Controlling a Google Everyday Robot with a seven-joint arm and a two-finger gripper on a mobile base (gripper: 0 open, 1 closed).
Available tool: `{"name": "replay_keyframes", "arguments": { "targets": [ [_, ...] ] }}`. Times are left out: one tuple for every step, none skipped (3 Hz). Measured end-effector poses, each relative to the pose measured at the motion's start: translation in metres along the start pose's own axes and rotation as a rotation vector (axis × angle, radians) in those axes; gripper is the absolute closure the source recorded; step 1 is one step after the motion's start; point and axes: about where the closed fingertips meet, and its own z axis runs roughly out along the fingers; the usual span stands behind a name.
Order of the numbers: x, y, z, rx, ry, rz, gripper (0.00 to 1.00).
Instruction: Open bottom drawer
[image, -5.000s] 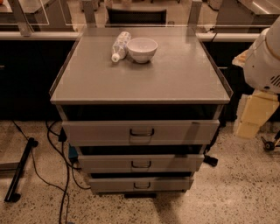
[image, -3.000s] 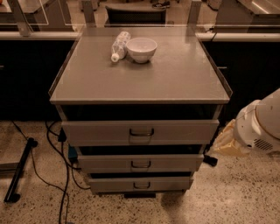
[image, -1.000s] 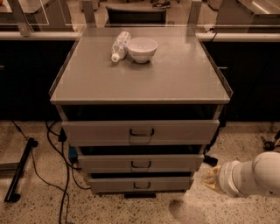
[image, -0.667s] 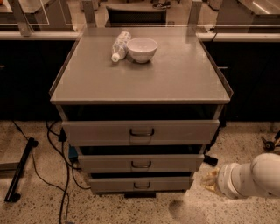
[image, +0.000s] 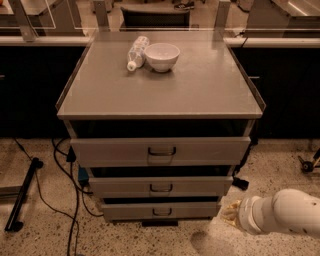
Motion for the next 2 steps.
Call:
{"name": "replay_keyframes", "arguments": {
  "targets": [
    [0.016,0.016,0.072,-0.042,-0.039,0.018,0.74],
    [0.029,0.027,0.125,-0.076,-0.063,0.034,0.51]
  ]
}}
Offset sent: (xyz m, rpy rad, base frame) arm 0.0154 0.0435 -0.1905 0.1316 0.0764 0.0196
